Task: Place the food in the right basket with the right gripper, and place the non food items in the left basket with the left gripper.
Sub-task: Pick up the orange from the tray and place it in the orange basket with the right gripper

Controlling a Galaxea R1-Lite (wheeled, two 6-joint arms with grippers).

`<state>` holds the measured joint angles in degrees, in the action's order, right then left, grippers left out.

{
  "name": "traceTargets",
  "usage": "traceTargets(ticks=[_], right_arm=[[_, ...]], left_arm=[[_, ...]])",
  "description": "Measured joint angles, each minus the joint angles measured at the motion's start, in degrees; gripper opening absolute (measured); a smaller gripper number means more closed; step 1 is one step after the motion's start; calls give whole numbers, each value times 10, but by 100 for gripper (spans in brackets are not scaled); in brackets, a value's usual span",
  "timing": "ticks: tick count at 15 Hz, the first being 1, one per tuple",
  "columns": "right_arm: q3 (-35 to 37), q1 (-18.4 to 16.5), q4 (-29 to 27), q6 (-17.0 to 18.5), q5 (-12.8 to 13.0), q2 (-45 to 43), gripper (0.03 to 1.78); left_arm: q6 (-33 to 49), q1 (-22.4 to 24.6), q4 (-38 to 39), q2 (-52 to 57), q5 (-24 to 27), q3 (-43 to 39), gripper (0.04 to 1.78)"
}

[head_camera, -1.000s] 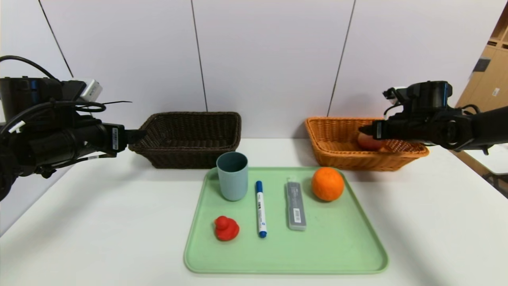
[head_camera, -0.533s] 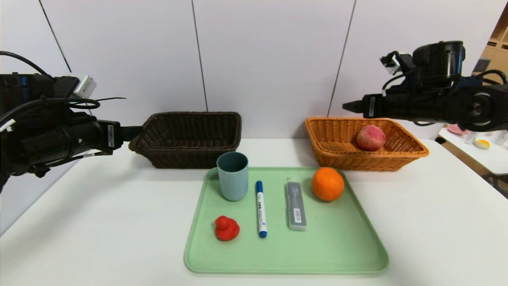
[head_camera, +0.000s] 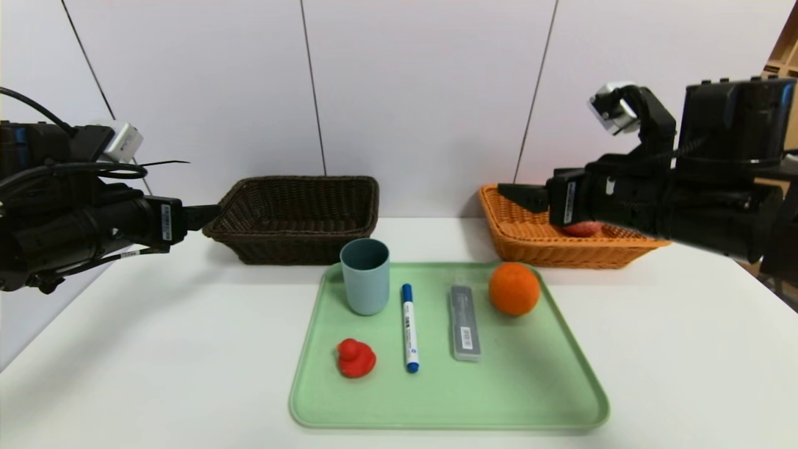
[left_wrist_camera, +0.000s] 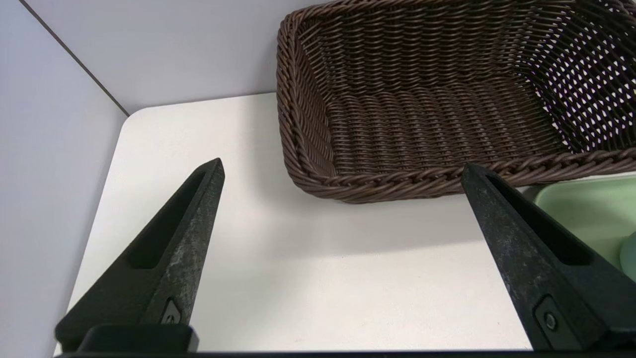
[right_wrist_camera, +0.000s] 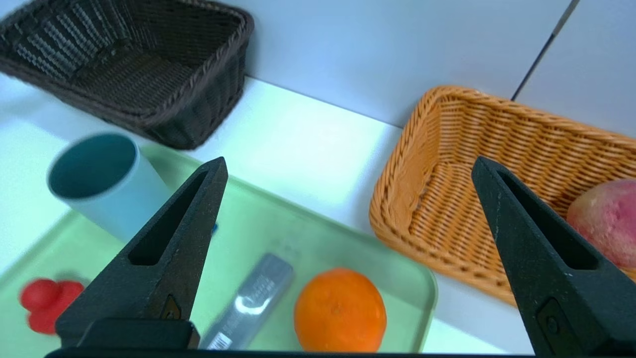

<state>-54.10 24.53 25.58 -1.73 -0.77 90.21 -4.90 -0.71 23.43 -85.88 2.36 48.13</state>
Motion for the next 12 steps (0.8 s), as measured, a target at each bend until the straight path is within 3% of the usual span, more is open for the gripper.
traceTargets(ticks=[4,7,12], right_arm=[[209,4,233,-18,2,-17,169],[315,5,397,-19,2,-6,169],[398,5,553,-16,3,50,169]], left_arm=[[-1,0,0,13,-1,-25,169],[-2,0,1,19,-2,-36,169],[0,0,1,28,-2,-52,169]])
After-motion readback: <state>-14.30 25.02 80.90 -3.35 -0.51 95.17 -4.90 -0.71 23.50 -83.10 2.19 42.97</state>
